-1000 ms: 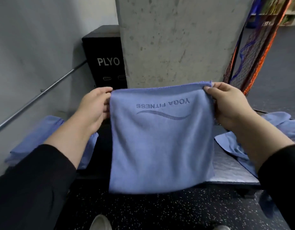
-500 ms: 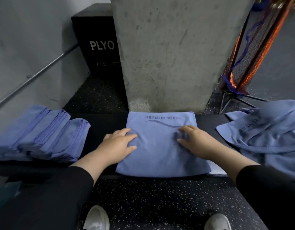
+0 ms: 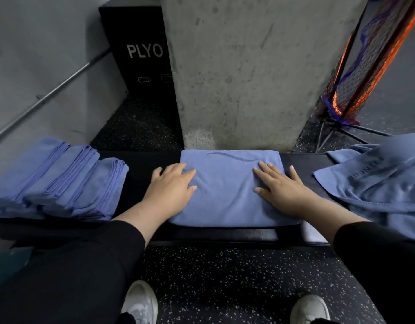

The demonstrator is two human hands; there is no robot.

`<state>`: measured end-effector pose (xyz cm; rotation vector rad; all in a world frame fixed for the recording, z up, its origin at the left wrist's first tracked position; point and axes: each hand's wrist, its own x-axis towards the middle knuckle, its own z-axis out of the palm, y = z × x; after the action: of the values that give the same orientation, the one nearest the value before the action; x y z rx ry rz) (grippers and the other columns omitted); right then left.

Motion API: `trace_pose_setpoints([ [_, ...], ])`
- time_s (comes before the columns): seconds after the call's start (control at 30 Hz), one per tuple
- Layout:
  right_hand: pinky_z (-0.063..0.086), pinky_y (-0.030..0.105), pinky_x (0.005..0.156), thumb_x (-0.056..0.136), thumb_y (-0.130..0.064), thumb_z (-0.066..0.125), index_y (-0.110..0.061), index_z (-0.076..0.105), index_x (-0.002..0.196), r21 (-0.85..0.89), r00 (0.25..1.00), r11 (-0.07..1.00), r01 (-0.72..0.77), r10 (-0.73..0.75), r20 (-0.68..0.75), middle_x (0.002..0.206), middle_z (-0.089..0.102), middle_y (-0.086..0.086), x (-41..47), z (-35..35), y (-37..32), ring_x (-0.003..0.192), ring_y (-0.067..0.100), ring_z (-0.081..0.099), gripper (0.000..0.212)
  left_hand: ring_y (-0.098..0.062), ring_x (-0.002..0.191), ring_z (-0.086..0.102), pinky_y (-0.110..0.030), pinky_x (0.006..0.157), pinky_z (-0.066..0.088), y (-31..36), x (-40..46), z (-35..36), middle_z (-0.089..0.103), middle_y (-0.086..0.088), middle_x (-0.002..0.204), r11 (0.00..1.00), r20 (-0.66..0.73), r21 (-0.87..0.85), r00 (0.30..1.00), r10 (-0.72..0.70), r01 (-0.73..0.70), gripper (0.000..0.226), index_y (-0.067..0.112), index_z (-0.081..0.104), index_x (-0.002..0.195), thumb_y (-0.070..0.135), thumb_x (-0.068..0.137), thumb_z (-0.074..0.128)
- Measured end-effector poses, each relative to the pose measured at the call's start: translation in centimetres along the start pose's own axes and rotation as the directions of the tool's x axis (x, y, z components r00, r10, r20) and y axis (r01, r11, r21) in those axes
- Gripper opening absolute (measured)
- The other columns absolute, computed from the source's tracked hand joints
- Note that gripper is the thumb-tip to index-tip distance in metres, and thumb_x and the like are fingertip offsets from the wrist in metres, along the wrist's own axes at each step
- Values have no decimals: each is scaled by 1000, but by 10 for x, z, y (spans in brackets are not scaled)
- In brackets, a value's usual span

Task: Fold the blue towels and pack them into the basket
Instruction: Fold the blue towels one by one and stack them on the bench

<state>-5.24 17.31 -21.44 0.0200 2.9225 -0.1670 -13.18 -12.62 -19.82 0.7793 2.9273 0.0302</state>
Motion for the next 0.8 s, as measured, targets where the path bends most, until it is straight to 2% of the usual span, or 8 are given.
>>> trace_pose_setpoints([
  [0.07,7,58,119,102,-51,42,-28,37,152,35,988,998,48,-43,-147,164,26,-6,-1,1,-2,152,14,21,56,-16,142,34,-41,117,23,3,-9,-1,39,7,152,984,-67,-51,983,169,-173,53,32,43,149,54,100,39],
  [0.17,38,40,91,97,-52,44,-28,66,109,7,867,964,264,-234,-439,111,63,-8,-20,-4,-11,106,19,63,35,-12,138,38,-38,115,27,9,-30,4,43,9,146,935,-25,-52,937,349,-350,65,36,49,144,66,90,26],
  [0.23,40,35,75,98,-51,46,-28,64,95,-4,827,921,390,-352,-439,95,59,-10,-39,-3,-17,88,17,60,29,-12,143,31,-36,119,21,13,-42,9,38,7,152,928,-2,-32,928,372,-372,71,37,46,146,69,88,20],
  [0.33,45,35,83,96,-55,50,-30,62,101,-16,850,891,454,-439,-291,103,56,-12,-63,9,-18,94,14,57,29,-13,143,28,-35,120,18,19,-51,8,35,6,154,921,-10,-19,921,389,-390,71,36,45,147,69,90,17],
  [0.47,47,33,85,91,-48,55,-30,62,111,-33,871,912,409,-401,-283,114,55,-14,-76,16,-16,100,13,55,28,-14,137,37,-38,114,28,36,-53,2,43,8,145,903,19,-28,903,429,-429,70,33,51,141,70,91,19],
  [0.6,48,36,73,92,-36,49,-23,61,94,-66,879,942,330,-332,-343,94,59,-8,-70,13,-30,86,19,57,18,-15,121,46,-41,105,36,63,-48,-4,50,10,126,905,40,-49,905,424,-422,72,32,54,135,76,88,21],
  [0.67,47,40,69,93,-30,50,-20,57,90,35,905,966,258,-229,-358,84,60,-4,-65,9,-37,80,25,58,12,-15,118,46,-41,103,37,74,-43,-5,51,10,123,921,45,-68,921,387,-384,68,32,51,136,76,88,29],
  [0.8,48,43,67,99,-29,50,-20,51,95,221,949,970,105,-31,-314,87,64,-1,-56,-3,-38,78,28,58,10,-22,112,49,-36,90,39,78,-32,-3,52,4,111,958,-1,-140,968,253,-250,22,20,59,111,36,98,51],
])
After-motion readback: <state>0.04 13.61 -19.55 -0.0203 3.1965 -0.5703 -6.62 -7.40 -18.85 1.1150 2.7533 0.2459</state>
